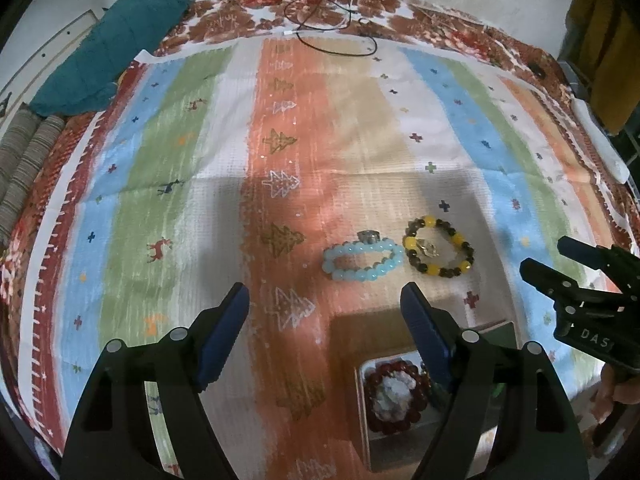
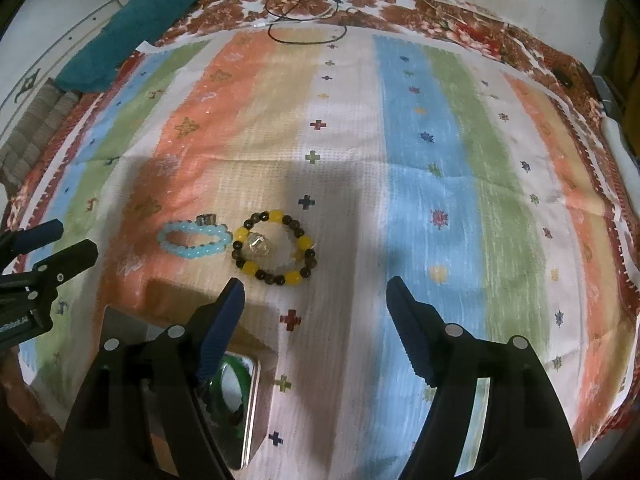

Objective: Organize jewelry
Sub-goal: 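Withdraw both tools toward the light blue and yellow-black bracelets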

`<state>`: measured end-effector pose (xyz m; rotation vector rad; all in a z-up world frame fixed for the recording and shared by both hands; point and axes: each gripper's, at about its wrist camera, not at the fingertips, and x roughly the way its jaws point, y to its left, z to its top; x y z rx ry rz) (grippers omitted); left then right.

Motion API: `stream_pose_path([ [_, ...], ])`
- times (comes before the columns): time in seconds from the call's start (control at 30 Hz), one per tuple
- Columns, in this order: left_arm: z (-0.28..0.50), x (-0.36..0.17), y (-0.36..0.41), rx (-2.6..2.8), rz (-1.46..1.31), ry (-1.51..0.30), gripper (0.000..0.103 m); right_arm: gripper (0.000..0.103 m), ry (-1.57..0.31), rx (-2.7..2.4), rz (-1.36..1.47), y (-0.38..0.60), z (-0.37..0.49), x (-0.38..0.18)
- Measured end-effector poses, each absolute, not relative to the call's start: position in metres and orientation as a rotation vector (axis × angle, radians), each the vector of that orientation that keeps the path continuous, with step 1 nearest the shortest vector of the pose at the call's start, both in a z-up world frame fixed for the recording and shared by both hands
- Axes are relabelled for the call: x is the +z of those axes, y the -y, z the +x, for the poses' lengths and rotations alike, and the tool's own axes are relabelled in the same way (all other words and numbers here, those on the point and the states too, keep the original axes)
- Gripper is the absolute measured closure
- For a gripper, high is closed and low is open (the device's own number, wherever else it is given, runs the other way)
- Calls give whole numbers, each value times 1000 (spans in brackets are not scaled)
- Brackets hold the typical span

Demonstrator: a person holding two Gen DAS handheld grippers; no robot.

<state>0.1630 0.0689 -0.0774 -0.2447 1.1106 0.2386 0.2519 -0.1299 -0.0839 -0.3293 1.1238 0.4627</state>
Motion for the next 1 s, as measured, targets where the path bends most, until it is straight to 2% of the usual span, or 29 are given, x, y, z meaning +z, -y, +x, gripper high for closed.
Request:
stream_pose_path([
  [1.0, 214, -138, -84, 219, -219, -1262, 26, 30, -1256, 436, -389, 108, 296, -142],
])
